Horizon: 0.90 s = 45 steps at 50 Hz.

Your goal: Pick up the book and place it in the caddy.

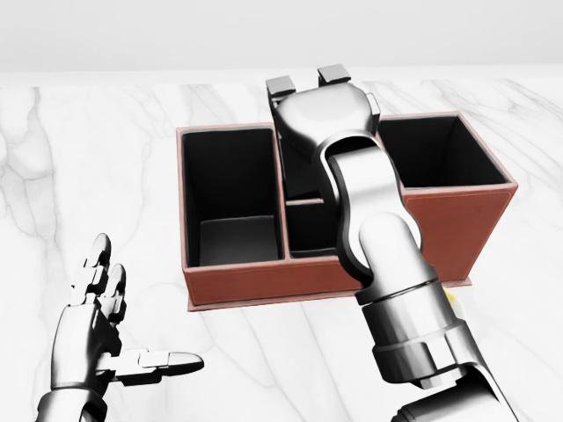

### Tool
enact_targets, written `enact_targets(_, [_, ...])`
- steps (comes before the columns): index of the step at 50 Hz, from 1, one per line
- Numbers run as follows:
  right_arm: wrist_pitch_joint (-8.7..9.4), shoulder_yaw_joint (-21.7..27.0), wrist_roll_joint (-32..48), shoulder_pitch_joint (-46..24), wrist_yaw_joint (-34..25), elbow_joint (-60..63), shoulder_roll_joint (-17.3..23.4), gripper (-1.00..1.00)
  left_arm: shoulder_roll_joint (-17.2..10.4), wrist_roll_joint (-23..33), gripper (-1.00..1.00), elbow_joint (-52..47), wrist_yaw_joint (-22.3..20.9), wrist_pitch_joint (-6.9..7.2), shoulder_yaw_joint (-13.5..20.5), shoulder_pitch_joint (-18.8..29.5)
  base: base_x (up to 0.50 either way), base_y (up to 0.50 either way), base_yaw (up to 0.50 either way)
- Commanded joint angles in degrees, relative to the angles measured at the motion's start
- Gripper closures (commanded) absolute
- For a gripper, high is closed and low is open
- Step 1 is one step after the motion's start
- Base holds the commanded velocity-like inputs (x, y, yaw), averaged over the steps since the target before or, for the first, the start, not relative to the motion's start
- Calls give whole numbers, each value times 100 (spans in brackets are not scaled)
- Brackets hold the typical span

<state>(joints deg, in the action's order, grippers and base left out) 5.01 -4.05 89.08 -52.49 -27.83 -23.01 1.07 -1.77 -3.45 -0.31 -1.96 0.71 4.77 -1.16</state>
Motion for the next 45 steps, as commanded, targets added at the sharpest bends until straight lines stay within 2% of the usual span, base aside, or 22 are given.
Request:
enact_targets(1, [-1, 20, 209, -32, 263, -84, 51, 100, -2, 1, -100, 15, -3, -14, 3, 1, 0, 0, 0])
enact_targets(17, [-1, 59, -9, -85, 538, -476, 219, 100, 1, 2, -100, 6, 1, -10, 2, -3, 0, 0, 0])
enact_targets(28, [-1, 37, -50, -77, 590, -545, 226, 100, 4, 1, -100, -71, 8, 43, -4, -22, 0, 0, 0])
enact_targets(45, [-1, 1, -188, -41, 860, -834, 170, 100, -1, -11, -100, -20, 0, 21, 11, 11, 0, 0, 0])
